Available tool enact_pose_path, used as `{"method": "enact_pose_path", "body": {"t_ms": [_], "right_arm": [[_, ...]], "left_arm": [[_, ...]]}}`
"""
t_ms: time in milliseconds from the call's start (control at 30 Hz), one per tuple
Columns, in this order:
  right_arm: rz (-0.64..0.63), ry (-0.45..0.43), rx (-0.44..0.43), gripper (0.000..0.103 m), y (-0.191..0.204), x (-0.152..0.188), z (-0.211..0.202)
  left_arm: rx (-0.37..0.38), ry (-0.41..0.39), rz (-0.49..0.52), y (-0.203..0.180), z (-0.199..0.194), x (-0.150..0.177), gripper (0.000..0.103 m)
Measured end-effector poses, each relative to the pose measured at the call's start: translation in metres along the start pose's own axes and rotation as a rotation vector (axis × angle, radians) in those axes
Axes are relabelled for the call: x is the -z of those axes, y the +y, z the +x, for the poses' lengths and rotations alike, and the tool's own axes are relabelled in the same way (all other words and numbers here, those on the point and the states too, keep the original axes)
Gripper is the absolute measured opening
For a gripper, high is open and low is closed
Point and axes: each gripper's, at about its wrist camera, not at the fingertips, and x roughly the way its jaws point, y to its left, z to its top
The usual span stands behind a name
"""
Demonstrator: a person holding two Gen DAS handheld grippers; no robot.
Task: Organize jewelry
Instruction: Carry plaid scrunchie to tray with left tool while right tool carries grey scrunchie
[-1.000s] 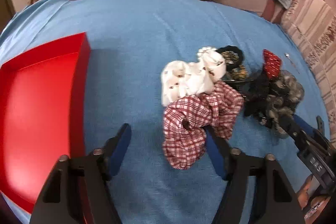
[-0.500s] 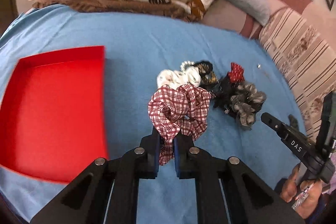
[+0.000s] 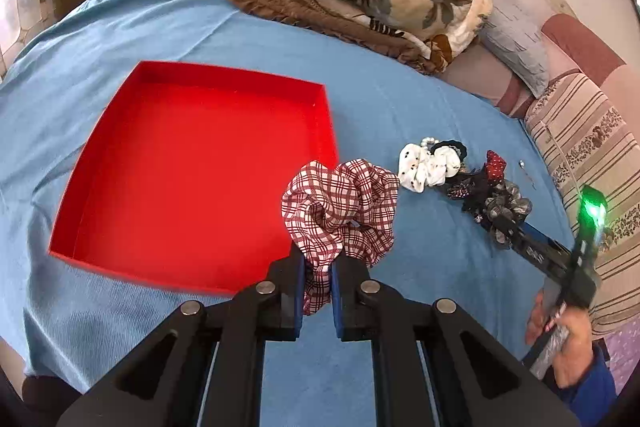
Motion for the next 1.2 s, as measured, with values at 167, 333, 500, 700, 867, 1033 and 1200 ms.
{"method": "enact_pose_path", "body": {"t_ms": [167,333,500,700,867,1033,1200], "right_arm": [[0.044,0.043,-0.04,0.01,-0.005,0.0,0.001],[0.03,0.004,-0.104,0.007,0.004,0.008,-0.04],[-0.034,-0.04,-0.188,0.007,0.038,-0.001,-0.076],[-0.164,-0.059,-0.3,0.007,0.111,-0.021,-0.096],[-0.236,-0.02,-0.379,0.007,0.179,-0.037,-0.082],[-0.328,0.012,-0.371,0.007,0.244,-0.053,-0.044],[-0.406,0.039,-0.311,0.007,0.284,-0.061,-0.002]], "left_arm": [[0.014,-0.011,-0.019,0.007,-0.006,0.002,0.01],[0.011,-0.035,-0.039,0.02,-0.01,-0.003,0.01],[-0.011,-0.053,-0.063,0.036,-0.007,-0.01,0.01],[-0.055,-0.07,-0.095,0.067,0.007,-0.036,0.01],[-0.102,-0.083,-0.114,0.094,0.024,-0.065,0.01],[-0.168,-0.105,-0.127,0.119,0.039,-0.089,0.01],[-0.205,-0.118,-0.135,0.14,0.051,-0.096,0.01]]}}
